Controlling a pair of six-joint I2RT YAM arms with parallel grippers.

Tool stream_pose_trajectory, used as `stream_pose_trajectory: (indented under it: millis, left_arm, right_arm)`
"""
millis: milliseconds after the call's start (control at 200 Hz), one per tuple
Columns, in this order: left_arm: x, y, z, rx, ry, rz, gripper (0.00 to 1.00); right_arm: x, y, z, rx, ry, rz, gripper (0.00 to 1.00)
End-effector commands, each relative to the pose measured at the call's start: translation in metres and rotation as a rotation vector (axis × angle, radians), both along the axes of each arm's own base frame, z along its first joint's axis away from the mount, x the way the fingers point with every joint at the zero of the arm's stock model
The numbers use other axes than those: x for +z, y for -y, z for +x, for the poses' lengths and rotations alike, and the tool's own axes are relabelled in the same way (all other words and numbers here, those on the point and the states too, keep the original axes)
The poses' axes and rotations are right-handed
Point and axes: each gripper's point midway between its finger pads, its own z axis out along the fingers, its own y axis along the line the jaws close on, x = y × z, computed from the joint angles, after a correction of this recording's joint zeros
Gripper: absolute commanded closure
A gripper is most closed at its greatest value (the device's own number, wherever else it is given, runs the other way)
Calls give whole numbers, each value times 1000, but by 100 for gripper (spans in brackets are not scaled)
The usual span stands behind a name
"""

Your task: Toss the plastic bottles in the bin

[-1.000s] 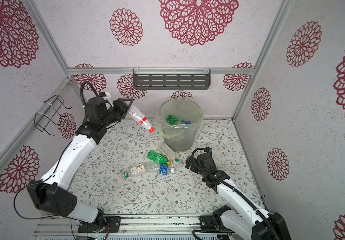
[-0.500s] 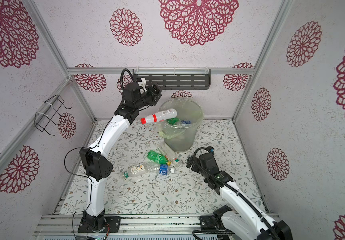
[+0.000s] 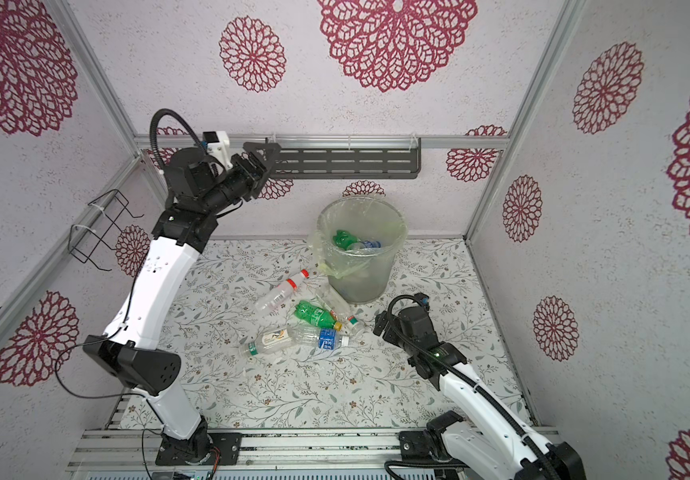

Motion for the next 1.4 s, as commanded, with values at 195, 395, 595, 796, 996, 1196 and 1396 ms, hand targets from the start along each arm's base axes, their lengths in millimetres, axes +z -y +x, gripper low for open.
stream_pose_trajectory:
  millis: [195,395,595,796,996,1196,1396]
  left_arm:
    - [-189,-129,-24,239,-438,174,3]
    - [-247,-180,4,318,-559,489,3]
    - [-299,-188,75,277,-669,499,3]
    - [-329,-187,85,320,-685,475,3]
    - [-352,-184,79,349,-714,392,3]
    - [-366,-165,87,329,-706,272,3]
    - [-375,-135,110,296,-655,112,3]
  right_arm:
    - [4,2,1,-20,24,28,1]
    - [-3,-6,6,-2,8,45,1]
    - [-7,-8,6,7,-5,43,1]
    - [-4,-1,3,-11,20,23,1]
    - [-6,-3,6,4,7,-1,1]
    - [-14,-6,7,12,-18,4,1]
    - [-15,-5,5,7,-24,8,1]
